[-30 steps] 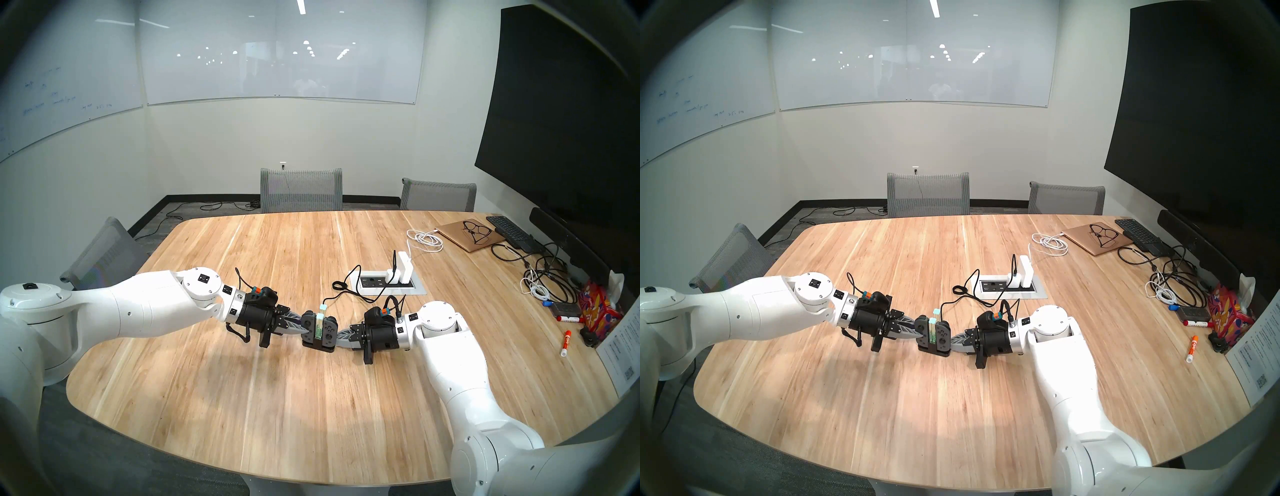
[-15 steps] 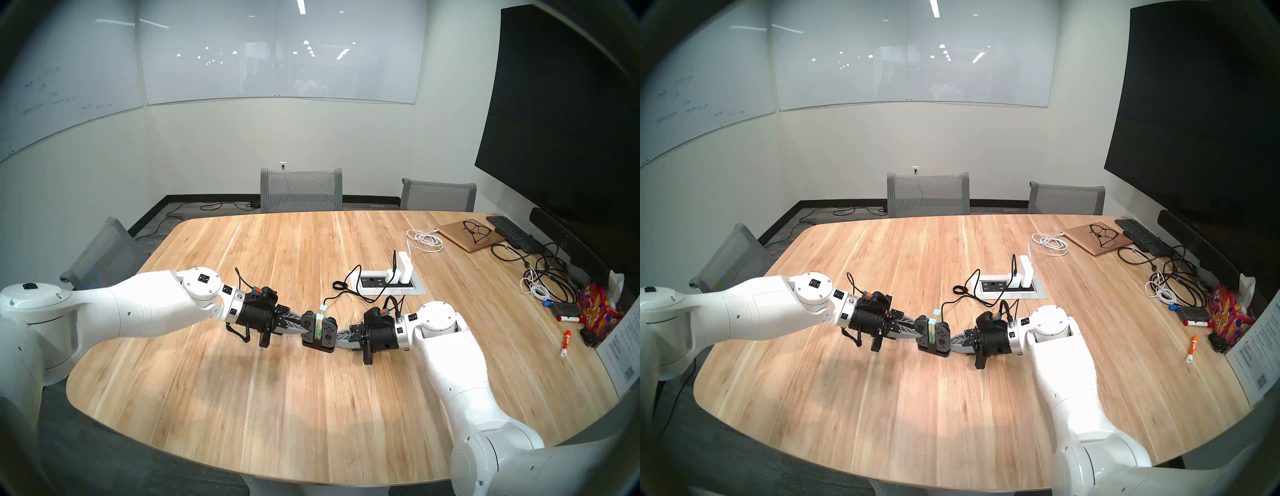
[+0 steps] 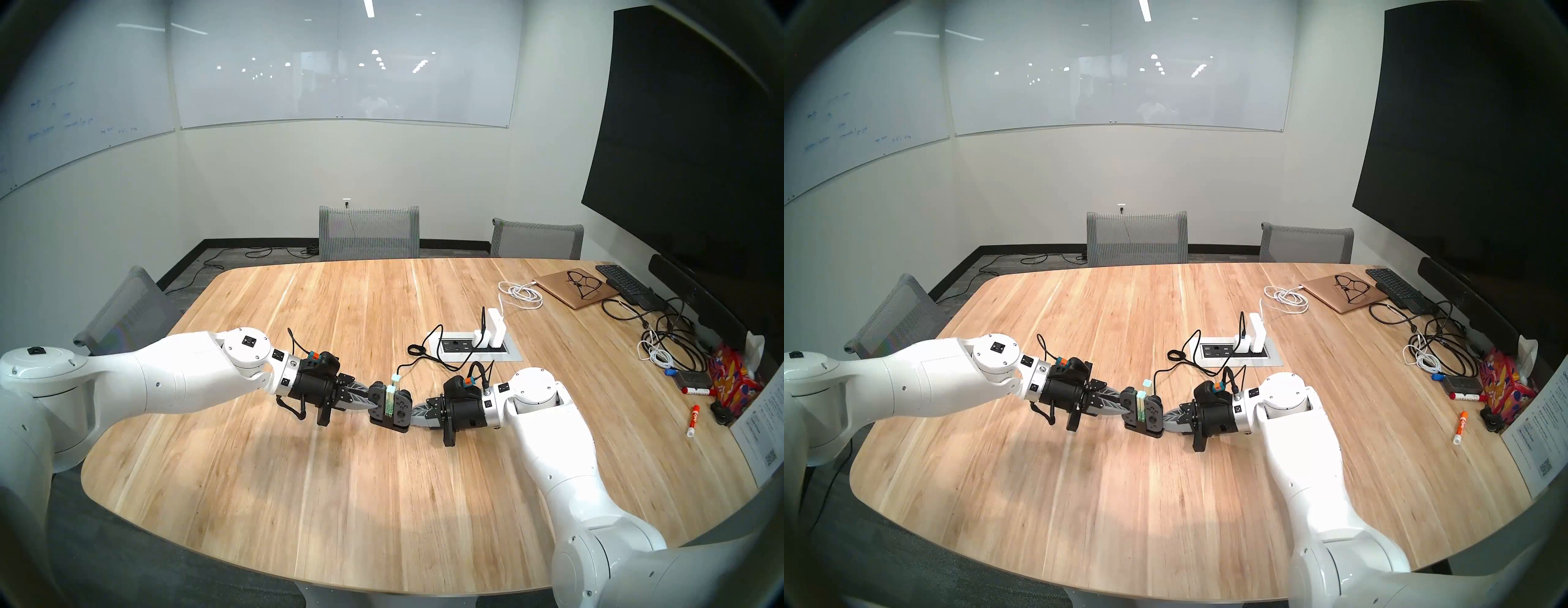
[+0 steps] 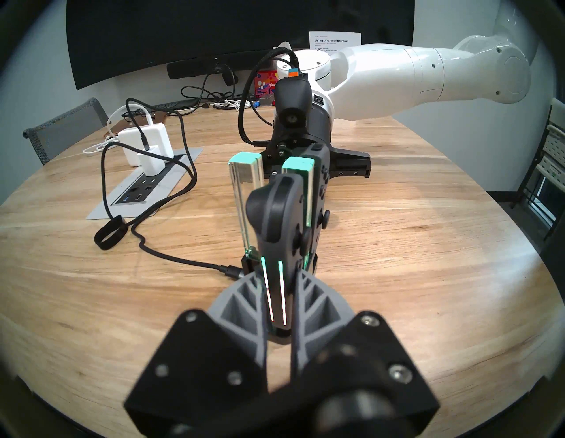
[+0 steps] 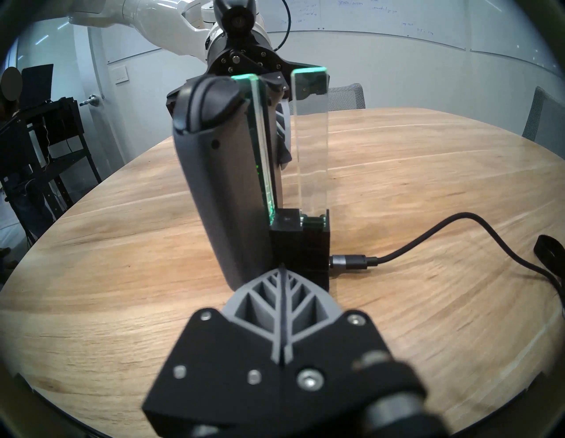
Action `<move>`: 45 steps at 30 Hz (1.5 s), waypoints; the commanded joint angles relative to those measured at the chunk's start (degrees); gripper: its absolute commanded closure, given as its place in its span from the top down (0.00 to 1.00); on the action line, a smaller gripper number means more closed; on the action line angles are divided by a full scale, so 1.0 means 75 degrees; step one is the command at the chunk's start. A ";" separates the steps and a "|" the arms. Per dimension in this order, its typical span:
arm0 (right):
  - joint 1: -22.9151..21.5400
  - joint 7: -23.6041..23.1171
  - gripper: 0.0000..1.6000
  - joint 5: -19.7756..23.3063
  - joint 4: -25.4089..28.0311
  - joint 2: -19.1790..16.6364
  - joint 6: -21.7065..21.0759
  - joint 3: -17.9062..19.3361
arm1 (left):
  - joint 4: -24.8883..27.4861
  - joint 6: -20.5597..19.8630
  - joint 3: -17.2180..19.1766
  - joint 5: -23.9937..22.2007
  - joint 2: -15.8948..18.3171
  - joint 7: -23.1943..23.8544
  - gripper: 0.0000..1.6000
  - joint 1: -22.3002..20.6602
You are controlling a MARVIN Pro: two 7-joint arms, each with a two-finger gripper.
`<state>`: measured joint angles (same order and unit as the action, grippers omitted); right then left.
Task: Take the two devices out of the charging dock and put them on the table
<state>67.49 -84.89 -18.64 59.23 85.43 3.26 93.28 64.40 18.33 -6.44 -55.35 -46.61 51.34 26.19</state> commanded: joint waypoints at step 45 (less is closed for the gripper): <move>-0.0240 0.0006 0.00 -0.0074 -0.0515 0.0100 0.0148 -0.0224 | 0.0034 0.0022 0.0106 -0.0024 -0.0041 -0.0095 0.00 -0.0141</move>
<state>65.61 -84.96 -18.87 55.50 85.45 4.58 92.23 64.49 18.33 -6.45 -55.33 -46.67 50.78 26.15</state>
